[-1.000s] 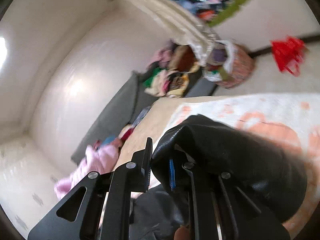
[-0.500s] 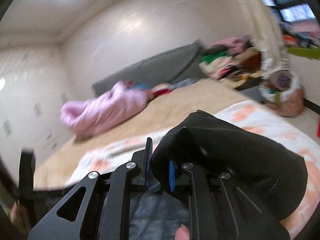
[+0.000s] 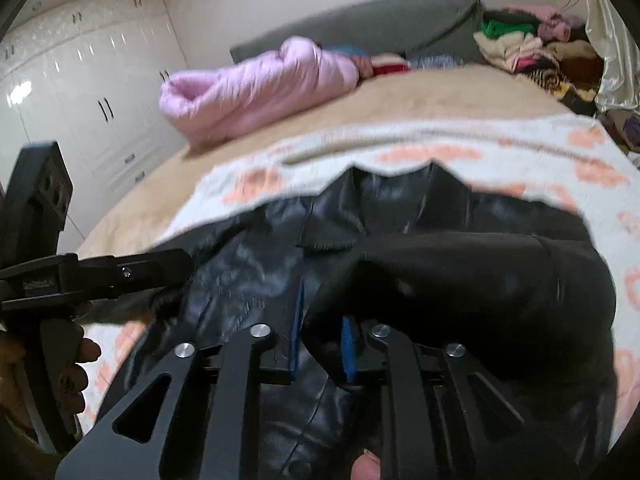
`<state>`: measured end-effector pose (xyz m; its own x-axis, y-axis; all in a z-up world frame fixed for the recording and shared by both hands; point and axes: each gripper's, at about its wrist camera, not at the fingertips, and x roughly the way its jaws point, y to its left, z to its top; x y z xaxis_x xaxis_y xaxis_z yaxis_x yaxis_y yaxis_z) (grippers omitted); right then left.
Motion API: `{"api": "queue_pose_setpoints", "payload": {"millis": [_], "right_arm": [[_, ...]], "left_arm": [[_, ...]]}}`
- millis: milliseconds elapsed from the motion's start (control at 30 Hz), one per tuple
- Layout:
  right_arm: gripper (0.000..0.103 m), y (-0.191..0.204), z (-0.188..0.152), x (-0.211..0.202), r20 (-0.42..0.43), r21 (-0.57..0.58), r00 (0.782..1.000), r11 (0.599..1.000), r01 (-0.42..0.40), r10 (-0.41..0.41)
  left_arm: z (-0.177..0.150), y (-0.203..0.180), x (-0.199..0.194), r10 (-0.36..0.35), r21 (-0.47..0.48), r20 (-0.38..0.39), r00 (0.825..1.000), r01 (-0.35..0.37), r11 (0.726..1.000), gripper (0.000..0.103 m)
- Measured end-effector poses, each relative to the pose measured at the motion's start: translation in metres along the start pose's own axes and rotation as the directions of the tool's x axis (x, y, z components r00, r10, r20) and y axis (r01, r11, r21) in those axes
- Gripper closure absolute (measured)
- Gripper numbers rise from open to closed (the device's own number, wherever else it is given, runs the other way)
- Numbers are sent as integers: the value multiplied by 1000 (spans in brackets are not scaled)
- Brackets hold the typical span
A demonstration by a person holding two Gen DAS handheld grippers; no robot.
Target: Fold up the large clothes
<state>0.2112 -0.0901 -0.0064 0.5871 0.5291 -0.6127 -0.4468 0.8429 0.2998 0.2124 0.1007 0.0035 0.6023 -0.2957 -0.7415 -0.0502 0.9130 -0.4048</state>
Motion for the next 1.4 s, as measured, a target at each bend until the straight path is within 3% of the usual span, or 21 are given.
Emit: {"api": "queue_pose_setpoints", "payload": {"millis": [33, 67, 100, 233, 333, 467, 567, 667, 733, 833, 900, 1067, 1167, 1267, 1300, 1400], "right_arm": [[61, 1, -4, 3, -17, 8, 1000, 1000, -4, 4], [54, 2, -8, 6, -35, 22, 999, 1000, -12, 13], [39, 1, -11, 5, -53, 39, 998, 999, -16, 18], [28, -3, -33, -11, -79, 116, 997, 993, 12, -2], [27, -19, -51, -37, -68, 203, 997, 978, 42, -28], [26, -63, -71, -73, 5, 406, 996, 911, 76, -85], [28, -96, -69, -77, 47, 556, 998, 831, 11, -45], [37, -113, -59, -71, 119, 643, 992, 757, -116, 51], [74, -116, -48, -65, 148, 677, 987, 721, -148, 64], [80, -98, -21, -65, 167, 615, 985, 775, -144, 51], [80, -72, 0, -68, 192, 519, 978, 838, -168, 77], [77, -12, 32, -62, 181, 305, 976, 936, -174, 122], [76, 17, 39, -51, 151, 224, 978, 958, -177, 146], [63, 35, 38, -41, 111, 171, 977, 965, -198, 181], [49, 40, 37, -38, 92, 160, 977, 965, -206, 193], [44, 56, 29, -32, 51, 131, 971, 962, -239, 234]], "left_arm": [[-3, 3, 6, -9, -9, -12, 1000, 9, 1000, 9], [-5, 5, 11, -15, -15, -19, 1000, 15, 1000, 9], [-6, 7, 16, -22, -19, -26, 999, 21, 1000, 9], [-9, -5, 31, -49, 22, -61, 997, 50, 998, 9], [-10, -15, 38, -52, 71, -75, 996, 58, 996, 9], [-11, -16, 48, -63, 80, -98, 993, 71, 994, 9], [-11, -18, 51, -64, 87, -113, 992, 74, 994, 9], [-7, -13, 42, -48, 75, -96, 994, 55, 996, 9], [-2, -5, 33, -41, 54, -74, 996, 45, 998, 9], [8, 13, 14, -47, 10, -34, 998, 48, 999, 9], [14, 21, 4, -50, -13, -9, 999, 50, 999, 9], [29, 52, -25, -90, -108, 59, 994, 96, 990, 9], [34, 64, -40, -85, -138, 98, 992, 98, 985, 9], [36, 76, -50, -102, -173, 118, 988, 122, 977, 9], [36, 80, -53, -109, -182, 124, 986, 130, 975, 9], [35, 89, -59, -106, -207, 142, 984, 134, 969, 9]]}}
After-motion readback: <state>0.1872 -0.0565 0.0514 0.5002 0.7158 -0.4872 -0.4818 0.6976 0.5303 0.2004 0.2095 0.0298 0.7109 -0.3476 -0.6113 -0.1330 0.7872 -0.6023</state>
